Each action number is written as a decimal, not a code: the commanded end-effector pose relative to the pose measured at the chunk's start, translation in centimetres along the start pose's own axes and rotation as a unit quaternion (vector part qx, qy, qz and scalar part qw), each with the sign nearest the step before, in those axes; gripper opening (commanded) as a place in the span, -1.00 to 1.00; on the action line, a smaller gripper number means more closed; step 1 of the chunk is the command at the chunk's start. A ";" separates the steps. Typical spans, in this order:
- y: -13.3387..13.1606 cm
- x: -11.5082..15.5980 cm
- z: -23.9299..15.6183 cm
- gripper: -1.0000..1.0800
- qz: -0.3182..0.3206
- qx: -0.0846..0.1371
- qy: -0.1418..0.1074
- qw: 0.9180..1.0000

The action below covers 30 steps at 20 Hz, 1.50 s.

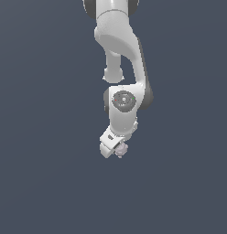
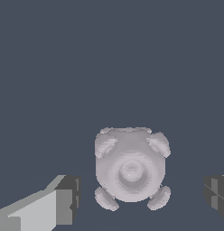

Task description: Pick up the object and move it to a goal position.

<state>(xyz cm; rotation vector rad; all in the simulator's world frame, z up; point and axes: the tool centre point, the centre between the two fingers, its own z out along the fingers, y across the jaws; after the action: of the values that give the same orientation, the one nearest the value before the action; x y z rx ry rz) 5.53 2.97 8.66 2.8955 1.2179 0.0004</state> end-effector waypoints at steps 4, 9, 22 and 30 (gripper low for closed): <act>-0.1 0.0 2.3 0.92 -0.001 0.000 0.000 1.000; -0.1 -0.1 4.5 0.92 -0.002 0.000 0.000 1.000; 0.0 0.0 4.7 -1.00 -0.003 0.000 0.000 1.000; -0.3 -0.1 3.9 -1.00 -0.002 0.000 0.000 1.000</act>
<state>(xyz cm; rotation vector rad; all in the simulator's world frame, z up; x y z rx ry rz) 5.30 3.06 4.41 2.8935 1.2242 -0.0020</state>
